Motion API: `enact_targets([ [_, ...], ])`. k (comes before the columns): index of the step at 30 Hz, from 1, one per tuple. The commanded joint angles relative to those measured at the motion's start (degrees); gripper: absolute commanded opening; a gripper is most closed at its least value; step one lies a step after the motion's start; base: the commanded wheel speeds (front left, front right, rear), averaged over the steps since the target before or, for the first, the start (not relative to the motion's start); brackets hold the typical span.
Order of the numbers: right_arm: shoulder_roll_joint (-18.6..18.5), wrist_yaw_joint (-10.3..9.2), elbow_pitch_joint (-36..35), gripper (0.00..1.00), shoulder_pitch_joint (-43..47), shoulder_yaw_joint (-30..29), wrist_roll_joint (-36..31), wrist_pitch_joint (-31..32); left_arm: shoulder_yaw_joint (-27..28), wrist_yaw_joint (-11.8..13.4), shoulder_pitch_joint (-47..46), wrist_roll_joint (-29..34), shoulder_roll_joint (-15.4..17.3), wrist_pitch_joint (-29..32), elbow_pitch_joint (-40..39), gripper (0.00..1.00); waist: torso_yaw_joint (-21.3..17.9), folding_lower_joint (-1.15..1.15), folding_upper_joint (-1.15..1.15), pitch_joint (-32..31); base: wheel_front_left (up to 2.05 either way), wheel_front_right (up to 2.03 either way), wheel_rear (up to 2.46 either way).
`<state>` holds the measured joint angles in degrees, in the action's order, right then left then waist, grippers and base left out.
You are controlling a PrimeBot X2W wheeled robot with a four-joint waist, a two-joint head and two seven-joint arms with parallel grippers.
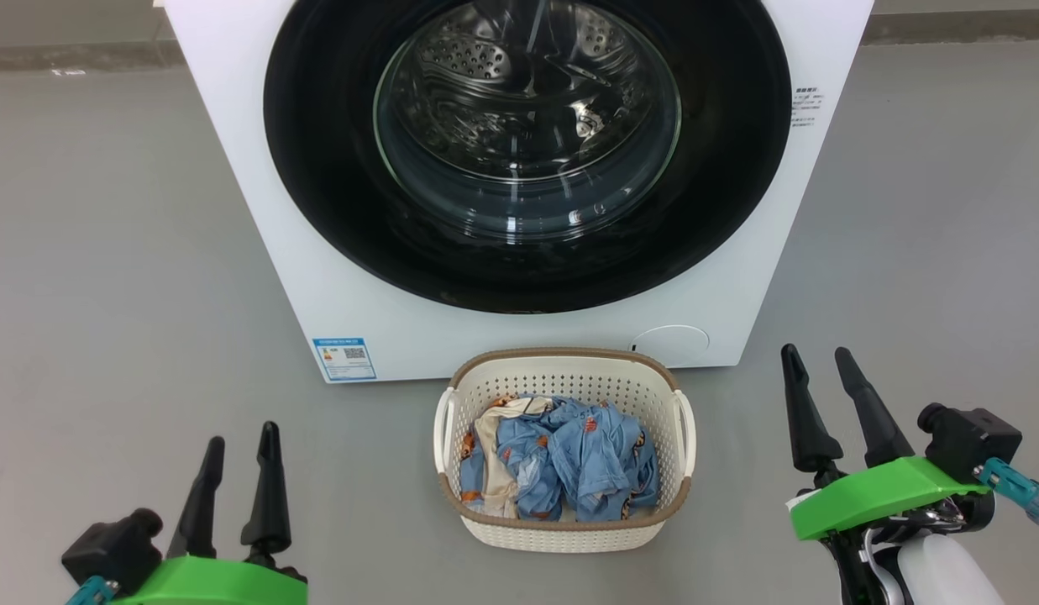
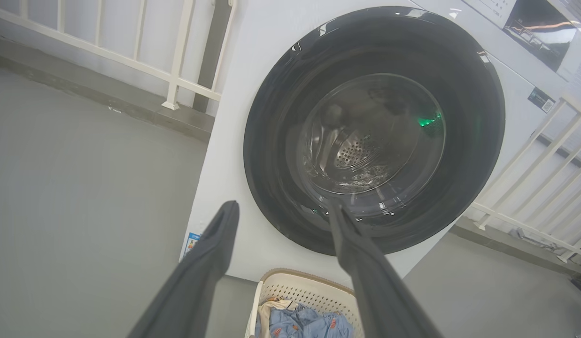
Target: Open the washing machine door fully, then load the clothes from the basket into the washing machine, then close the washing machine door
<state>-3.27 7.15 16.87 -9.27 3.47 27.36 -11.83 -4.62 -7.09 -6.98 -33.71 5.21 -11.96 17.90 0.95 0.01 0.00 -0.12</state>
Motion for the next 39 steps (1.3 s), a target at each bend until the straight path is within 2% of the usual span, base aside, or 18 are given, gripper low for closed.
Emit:
enact_targets([
  [1, -0.41, 0.31, -1.01, 1.0, -2.73, 1.38, -1.67, -0.95, 1.34, -0.15, -2.48, 1.67, 0.7, -0.83, -1.05, 1.0, 0.01, 0.0, 0.0, -0.06, 0.0, 0.0, 0.0],
  [14, -0.35, 0.34, 2.69, 1.0, -4.13, 1.2, -10.29, -3.16, 1.05, -0.31, -3.04, 9.81, 0.8, -3.02, -1.07, 1.0, 0.09, 0.0, 0.0, -0.1, 0.0, 0.0, 0.0],
  [39, 0.18, 0.34, 4.5, 1.0, -4.81, 0.11, -10.49, -3.17, 1.93, -0.38, -3.34, 10.48, 0.64, -3.04, -1.42, 1.0, -0.13, 0.0, 0.0, 0.4, 0.0, 0.0, 0.0],
])
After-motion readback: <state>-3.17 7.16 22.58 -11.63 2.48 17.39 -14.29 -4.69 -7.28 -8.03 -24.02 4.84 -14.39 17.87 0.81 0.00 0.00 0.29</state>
